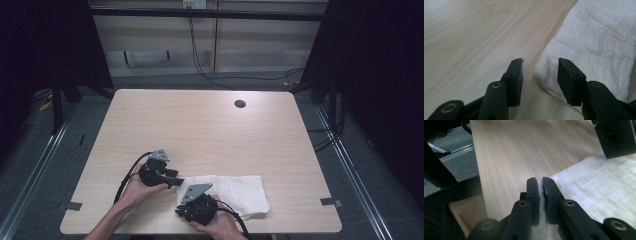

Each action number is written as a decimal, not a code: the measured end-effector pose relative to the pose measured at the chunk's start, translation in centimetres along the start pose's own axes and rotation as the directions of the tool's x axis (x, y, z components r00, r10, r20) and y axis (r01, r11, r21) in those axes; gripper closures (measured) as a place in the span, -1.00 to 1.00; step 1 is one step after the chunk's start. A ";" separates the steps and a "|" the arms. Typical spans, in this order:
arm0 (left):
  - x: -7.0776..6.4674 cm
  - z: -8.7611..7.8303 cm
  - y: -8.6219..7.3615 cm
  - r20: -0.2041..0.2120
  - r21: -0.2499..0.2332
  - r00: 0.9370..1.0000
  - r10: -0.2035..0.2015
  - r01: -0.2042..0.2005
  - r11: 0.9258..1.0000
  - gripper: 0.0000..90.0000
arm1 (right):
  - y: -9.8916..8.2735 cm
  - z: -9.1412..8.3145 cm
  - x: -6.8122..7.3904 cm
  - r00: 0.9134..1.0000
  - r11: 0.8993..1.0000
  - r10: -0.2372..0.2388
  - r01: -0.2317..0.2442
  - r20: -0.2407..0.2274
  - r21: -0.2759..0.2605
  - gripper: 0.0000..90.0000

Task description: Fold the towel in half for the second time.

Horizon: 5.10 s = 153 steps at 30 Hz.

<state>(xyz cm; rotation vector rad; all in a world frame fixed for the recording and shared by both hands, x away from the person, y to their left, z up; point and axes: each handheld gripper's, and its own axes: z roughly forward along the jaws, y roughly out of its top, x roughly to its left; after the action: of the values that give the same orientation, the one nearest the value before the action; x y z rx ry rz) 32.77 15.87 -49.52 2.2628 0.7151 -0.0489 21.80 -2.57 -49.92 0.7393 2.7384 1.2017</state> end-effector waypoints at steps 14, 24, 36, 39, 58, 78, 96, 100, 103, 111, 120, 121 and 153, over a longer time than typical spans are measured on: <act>-0.7 0.1 -0.5 0.036 -0.001 0.999 0.023 -0.023 1.000 0.90 | 0.2 0.0 -0.2 1.000 1.000 0.006 -0.006 -0.014 0.008 0.89; -0.5 -1.0 -0.3 0.103 -0.085 0.994 -0.027 0.035 0.996 0.90 | 0.4 -0.6 -0.3 0.997 0.999 0.037 -0.039 -0.062 -0.028 0.89; 0.2 -2.9 0.2 0.107 -0.151 0.993 -0.056 0.072 0.986 0.90 | 1.6 -2.2 -0.2 0.995 0.993 0.061 -0.068 -0.073 -0.100 0.89; 0.5 -3.5 0.3 0.116 -0.166 0.991 -0.069 0.088 0.982 0.90 | 2.0 -2.4 -0.1 0.995 0.991 0.062 -0.070 -0.072 -0.110 0.90; 1.4 -8.0 0.6 0.063 -0.239 0.993 -0.097 0.109 0.965 0.91 | 6.2 -2.5 0.4 0.993 0.982 0.032 -0.052 -0.110 -0.183 0.90; 2.7 -12.2 0.1 0.031 -0.304 0.990 -0.141 0.144 0.942 0.91 | 11.8 -1.7 1.3 0.991 0.971 -0.040 0.008 -0.129 -0.239 0.90; 1.2 -10.3 2.0 0.026 -0.267 0.994 -0.110 0.113 0.957 0.91 | 10.0 -3.8 0.5 0.990 0.959 -0.009 -0.033 -0.144 -0.282 0.90; 1.1 -9.9 2.4 0.031 -0.269 0.994 -0.107 0.111 0.957 0.91 | 9.8 -4.7 0.2 0.991 0.957 -0.001 -0.038 -0.135 -0.289 0.90; 1.2 -9.4 2.7 0.036 -0.266 0.994 -0.105 0.111 0.958 0.91 | 9.2 -5.1 -0.1 0.993 0.958 0.009 -0.043 -0.119 -0.284 0.90; 0.3 -7.3 4.0 0.047 -0.224 0.996 -0.081 0.090 0.970 0.91 | 8.1 -6.7 -0.6 0.997 0.964 0.033 -0.050 -0.068 -0.261 0.90; -0.9 -4.7 4.3 0.063 -0.162 0.996 -0.061 0.071 0.984 0.91 | 5.0 -7.4 -0.4 0.996 0.960 0.085 -0.092 -0.038 -0.263 0.89; -1.0 -4.3 4.4 0.063 -0.155 0.996 -0.056 0.065 0.986 0.91 | 4.6 -7.3 -0.3 0.995 0.959 0.095 -0.099 -0.029 -0.266 0.88; -2.0 1.8 4.1 0.108 -0.044 0.992 -0.068 0.073 0.996 0.88 | -1.5 -6.3 -2.0 0.984 0.971 0.175 -0.170 0.015 -0.170 0.76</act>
<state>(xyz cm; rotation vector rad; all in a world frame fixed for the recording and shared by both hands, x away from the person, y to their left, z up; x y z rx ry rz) 33.50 11.42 -47.61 2.1716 0.7312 -0.1837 21.40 -8.63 -46.88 0.9827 2.5518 1.4216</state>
